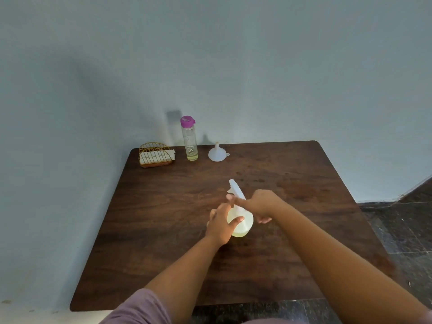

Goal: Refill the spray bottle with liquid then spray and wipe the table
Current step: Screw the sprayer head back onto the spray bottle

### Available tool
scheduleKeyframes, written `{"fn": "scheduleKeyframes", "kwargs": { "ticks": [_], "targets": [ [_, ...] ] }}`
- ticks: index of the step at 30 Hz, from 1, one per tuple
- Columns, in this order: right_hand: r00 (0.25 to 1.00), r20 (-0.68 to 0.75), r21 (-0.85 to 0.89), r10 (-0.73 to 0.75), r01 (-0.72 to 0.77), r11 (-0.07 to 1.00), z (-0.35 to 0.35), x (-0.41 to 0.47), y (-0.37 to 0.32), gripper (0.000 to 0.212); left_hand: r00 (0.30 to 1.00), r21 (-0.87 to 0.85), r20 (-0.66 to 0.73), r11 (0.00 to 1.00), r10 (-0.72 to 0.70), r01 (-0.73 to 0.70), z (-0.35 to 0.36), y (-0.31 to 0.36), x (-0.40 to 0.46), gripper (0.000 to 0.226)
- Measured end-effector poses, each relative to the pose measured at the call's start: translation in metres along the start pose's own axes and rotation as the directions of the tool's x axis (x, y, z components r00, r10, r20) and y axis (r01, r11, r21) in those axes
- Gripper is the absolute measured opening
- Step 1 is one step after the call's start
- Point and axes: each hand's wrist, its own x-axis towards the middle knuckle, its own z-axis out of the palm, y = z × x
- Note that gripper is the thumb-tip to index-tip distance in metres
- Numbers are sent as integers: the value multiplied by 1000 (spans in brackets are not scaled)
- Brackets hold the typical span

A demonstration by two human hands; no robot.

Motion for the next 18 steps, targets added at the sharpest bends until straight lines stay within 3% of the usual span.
{"fn": "scheduleKeyframes", "kwargs": {
  "ticks": [3,5,7,10,13,16,18],
  "targets": [
    [988,-114,-54,-100,95,994,-14,-3,11,79,1000,75,4,997,12,-13,-4,5,2,55],
    [973,-75,-38,-220,218,975,-9,-5,11,84,1000,107,12,994,27,-28,-3,6,1,53],
    [937,-62,30,-344,347,938,10,-1,11,61,999,134,22,990,48,-51,-3,8,0,50],
    [892,-297,33,-341,366,930,38,7,9,43,998,189,29,980,61,-66,-5,9,0,47],
    [841,-461,-43,-282,296,954,50,10,4,63,997,226,30,971,76,-81,-7,11,0,44],
    [870,-434,4,-236,264,965,50,9,5,83,996,230,32,969,81,-86,-8,14,-1,48],
    [890,-404,82,-214,268,960,48,6,12,108,997,210,37,975,69,-75,-8,13,-1,52]
  ]
}}
